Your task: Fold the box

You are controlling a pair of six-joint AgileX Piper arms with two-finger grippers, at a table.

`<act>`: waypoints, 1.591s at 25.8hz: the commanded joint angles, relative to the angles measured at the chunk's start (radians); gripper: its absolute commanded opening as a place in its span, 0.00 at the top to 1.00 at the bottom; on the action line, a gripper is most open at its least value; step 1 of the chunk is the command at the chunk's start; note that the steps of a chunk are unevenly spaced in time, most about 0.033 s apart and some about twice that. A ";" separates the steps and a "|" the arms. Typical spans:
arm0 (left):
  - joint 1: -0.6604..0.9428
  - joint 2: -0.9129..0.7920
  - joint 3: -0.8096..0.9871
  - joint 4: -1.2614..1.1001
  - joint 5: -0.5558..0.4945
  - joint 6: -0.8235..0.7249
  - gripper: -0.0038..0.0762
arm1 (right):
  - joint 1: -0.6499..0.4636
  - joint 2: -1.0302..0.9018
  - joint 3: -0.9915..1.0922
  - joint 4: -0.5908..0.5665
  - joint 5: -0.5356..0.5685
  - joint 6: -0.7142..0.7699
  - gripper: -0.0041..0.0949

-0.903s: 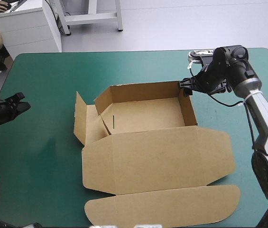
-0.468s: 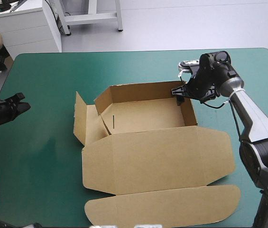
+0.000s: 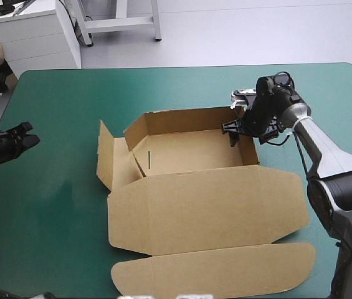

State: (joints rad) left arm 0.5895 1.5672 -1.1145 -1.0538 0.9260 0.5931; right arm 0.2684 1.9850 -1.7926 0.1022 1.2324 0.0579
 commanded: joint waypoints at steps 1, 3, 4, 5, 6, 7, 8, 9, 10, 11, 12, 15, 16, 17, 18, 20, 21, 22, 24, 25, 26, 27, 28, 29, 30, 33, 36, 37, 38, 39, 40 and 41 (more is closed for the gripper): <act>0.001 -0.045 -0.020 -0.053 -0.002 -0.007 0.96 | -0.003 -0.056 -0.025 0.011 0.022 -0.004 0.35; 0.001 -0.045 -0.020 -0.049 -0.002 -0.016 0.96 | -0.003 -0.056 -0.025 0.013 0.022 -0.004 0.52; 0.001 -0.045 -0.020 -0.046 -0.002 -0.027 0.96 | -0.003 -0.056 -0.025 0.014 0.022 -0.004 0.61; 0.001 -0.045 -0.020 -0.045 -0.002 -0.024 0.96 | -0.003 -0.056 -0.025 0.017 0.022 -0.009 0.71; 0.001 -0.045 -0.020 -0.045 -0.002 -0.024 0.96 | -0.003 -0.056 -0.025 0.016 0.022 -0.014 0.81; 0.001 -0.045 -0.020 -0.045 -0.002 -0.023 0.96 | -0.003 -0.056 -0.025 0.019 0.022 -0.020 0.91; 0.001 -0.045 -0.020 -0.045 -0.002 -0.023 0.96 | -0.003 -0.056 -0.025 0.019 0.022 -0.027 0.98; 0.001 -0.045 -0.020 -0.045 -0.002 -0.023 0.96 | -0.003 -0.056 -0.025 0.022 0.024 -0.029 0.97; 0.001 -0.045 -0.020 -0.045 -0.002 -0.023 0.96 | -0.003 -0.056 -0.025 0.022 0.024 -0.029 0.97; 0.001 -0.045 -0.020 -0.045 -0.002 -0.023 0.96 | -0.003 -0.060 -0.025 0.024 0.024 -0.029 0.97; 0.001 -0.045 -0.020 -0.045 -0.002 -0.023 0.96 | -0.003 -0.068 -0.025 0.025 0.024 -0.035 0.97; 0.001 -0.045 -0.020 -0.012 0.002 -0.023 0.96 | -0.003 -0.147 -0.025 0.021 0.024 -0.066 0.97; 0.001 -0.045 -0.020 -0.010 0.005 -0.023 0.96 | -0.003 -0.173 -0.025 0.021 0.022 -0.066 0.97; 0.001 -0.045 -0.020 -0.010 0.010 -0.016 0.96 | -0.003 -0.221 -0.025 0.027 0.022 -0.066 0.97; 0.001 -0.045 -0.020 -0.010 0.010 -0.014 0.96 | -0.003 -0.280 -0.025 0.034 0.022 -0.066 0.97; 0.001 -0.045 -0.020 -0.010 0.010 -0.014 0.96 | -0.003 -0.339 -0.026 0.032 0.022 -0.064 0.97; 0.001 -0.045 -0.020 -0.010 0.008 -0.014 0.96 | -0.003 -0.370 -0.026 0.032 0.022 -0.058 0.97; 0.001 -0.045 -0.020 -0.010 0.006 -0.014 0.96 | -0.003 -0.400 -0.026 0.032 0.022 -0.058 0.97; 0.001 -0.045 -0.020 -0.003 0.006 -0.014 0.96 | -0.003 -0.451 -0.026 0.032 0.022 -0.058 0.97; 0.001 -0.045 -0.020 0.015 0.006 -0.014 0.96 | -0.003 -0.485 -0.026 0.034 0.020 -0.058 0.97; 0.001 -0.045 -0.020 0.040 0.003 -0.014 0.96 | -0.003 -0.518 -0.026 0.034 0.020 -0.064 0.97; 0.001 -0.045 -0.020 0.061 0.003 -0.014 0.96 | -0.003 -0.528 -0.026 0.034 0.018 -0.058 0.97; 0.001 -0.045 -0.020 0.082 0.003 -0.013 0.96 | -0.003 -0.548 -0.026 0.034 0.000 -0.066 0.97; 0.001 -0.045 -0.020 0.098 0.003 -0.009 0.96 | -0.003 -0.556 -0.026 0.034 -0.010 -0.066 0.97; 0.001 -0.043 -0.020 0.115 0.003 -0.009 0.96 | -0.003 -0.567 -0.026 0.034 -0.026 -0.066 0.97; 0.001 -0.031 -0.020 0.106 0.008 -0.009 0.96 | -0.003 -0.580 -0.026 0.034 -0.038 -0.069 0.97; 0.001 -0.013 -0.020 0.088 0.034 -0.009 0.96 | -0.003 -0.582 -0.026 0.034 -0.033 -0.083 0.97; 0.001 -0.009 -0.020 0.086 0.036 -0.005 0.95 | -0.003 -0.582 -0.026 0.034 -0.033 -0.089 0.97; -0.001 -0.005 -0.020 0.086 0.038 -0.005 0.93 | -0.003 -0.582 -0.026 0.034 -0.033 -0.094 0.97; -0.001 -0.002 -0.020 0.086 0.043 -0.005 0.89 | -0.003 -0.582 -0.026 0.034 -0.033 -0.103 0.97; -0.001 -0.002 -0.020 0.086 0.048 -0.005 0.84 | -0.003 -0.582 -0.026 0.034 -0.031 -0.109 0.97; -0.001 -0.002 -0.020 0.086 0.048 -0.005 0.78 | -0.003 -0.582 -0.026 0.034 -0.031 -0.107 0.97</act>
State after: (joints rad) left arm 0.5902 1.5994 -1.1145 -0.9121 0.9574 0.5852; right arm 0.2684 1.4413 -1.7899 0.1139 1.2449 -0.0416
